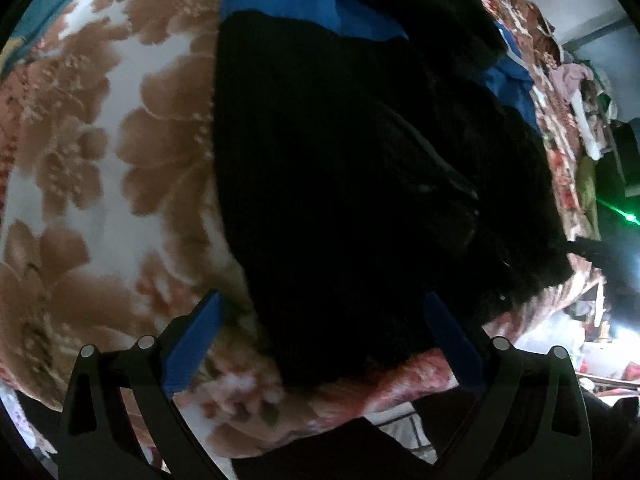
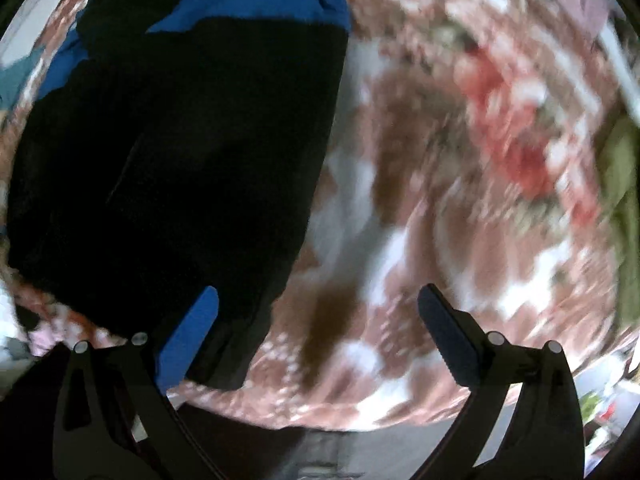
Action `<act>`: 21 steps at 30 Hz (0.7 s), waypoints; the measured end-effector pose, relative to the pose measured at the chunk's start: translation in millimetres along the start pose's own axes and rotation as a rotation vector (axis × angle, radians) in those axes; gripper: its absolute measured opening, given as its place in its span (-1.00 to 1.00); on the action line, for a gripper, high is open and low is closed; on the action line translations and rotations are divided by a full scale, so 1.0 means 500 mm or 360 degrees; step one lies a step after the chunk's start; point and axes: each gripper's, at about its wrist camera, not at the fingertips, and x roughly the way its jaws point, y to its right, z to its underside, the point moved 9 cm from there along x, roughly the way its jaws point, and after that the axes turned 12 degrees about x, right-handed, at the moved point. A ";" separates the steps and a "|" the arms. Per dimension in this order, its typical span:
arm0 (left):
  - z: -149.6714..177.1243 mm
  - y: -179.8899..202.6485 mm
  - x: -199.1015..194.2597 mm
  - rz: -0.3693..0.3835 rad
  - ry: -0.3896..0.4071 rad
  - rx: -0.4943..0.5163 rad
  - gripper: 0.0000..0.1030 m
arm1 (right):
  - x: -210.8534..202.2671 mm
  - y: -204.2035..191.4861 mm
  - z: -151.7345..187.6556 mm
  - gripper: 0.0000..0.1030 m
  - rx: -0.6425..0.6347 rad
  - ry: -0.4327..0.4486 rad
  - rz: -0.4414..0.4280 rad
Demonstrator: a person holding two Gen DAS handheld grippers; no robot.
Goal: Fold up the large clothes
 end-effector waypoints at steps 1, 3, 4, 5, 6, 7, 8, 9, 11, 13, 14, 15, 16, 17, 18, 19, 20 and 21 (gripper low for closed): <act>0.006 0.002 0.004 0.0022 -0.0007 -0.0012 0.88 | 0.003 0.000 0.006 0.90 0.0023 -0.0012 -0.0034; 0.019 0.007 0.018 0.0060 -0.0033 -0.0070 0.87 | 0.006 0.002 0.015 0.87 0.0053 -0.0028 -0.0082; 0.028 0.008 0.025 0.0091 -0.0047 -0.0113 0.87 | 0.007 0.001 0.019 0.85 0.0066 -0.0036 -0.0110; 0.038 0.013 0.032 0.0126 -0.0058 -0.0157 0.87 | 0.006 -0.001 0.025 0.84 0.0072 -0.0040 -0.0133; 0.045 0.018 0.036 0.0148 -0.0065 -0.0188 0.87 | 0.007 -0.007 0.031 0.83 0.0070 -0.0048 -0.0161; 0.050 0.025 0.039 0.0175 -0.0068 -0.0208 0.87 | 0.008 -0.010 0.038 0.82 0.0062 -0.0061 -0.0186; 0.052 0.031 0.040 0.0191 -0.0068 -0.0209 0.86 | 0.009 -0.017 0.045 0.81 0.0051 -0.0076 -0.0218; 0.051 0.039 0.039 0.0205 -0.0058 -0.0204 0.86 | 0.009 -0.024 0.052 0.77 0.0050 -0.0087 -0.0259; 0.041 0.049 0.032 0.0236 -0.0021 -0.0221 0.86 | 0.010 -0.035 0.060 0.75 0.0066 -0.0111 -0.0334; 0.031 0.049 0.028 0.0281 0.0018 -0.0289 0.86 | 0.016 -0.047 0.066 0.75 0.0082 -0.0137 -0.0390; 0.027 0.044 0.028 0.0302 0.0035 -0.0330 0.86 | 0.020 -0.054 0.069 0.75 0.0082 -0.0144 -0.0402; 0.023 0.037 0.028 0.0329 0.0052 -0.0378 0.86 | 0.023 -0.057 0.067 0.75 0.0081 -0.0151 -0.0413; 0.021 0.033 0.029 0.0344 0.0060 -0.0402 0.86 | 0.030 -0.061 0.067 0.73 0.0091 -0.0165 -0.0440; 0.020 0.029 0.031 0.0363 0.0066 -0.0426 0.86 | 0.040 -0.061 0.058 0.70 0.0102 -0.0177 -0.0454; 0.020 0.026 0.034 0.0374 0.0066 -0.0442 0.85 | 0.046 -0.060 0.051 0.61 0.0117 -0.0195 -0.0475; 0.018 0.021 0.031 0.0382 0.0070 -0.0449 0.83 | 0.046 -0.068 0.051 0.52 0.0136 -0.0217 -0.0527; 0.016 0.021 0.029 0.0401 0.0080 -0.0456 0.82 | 0.046 -0.074 0.051 0.50 0.0139 -0.0226 -0.0544; 0.015 0.022 0.027 0.0409 0.0086 -0.0456 0.81 | 0.049 -0.076 0.051 0.50 0.0134 -0.0229 -0.0538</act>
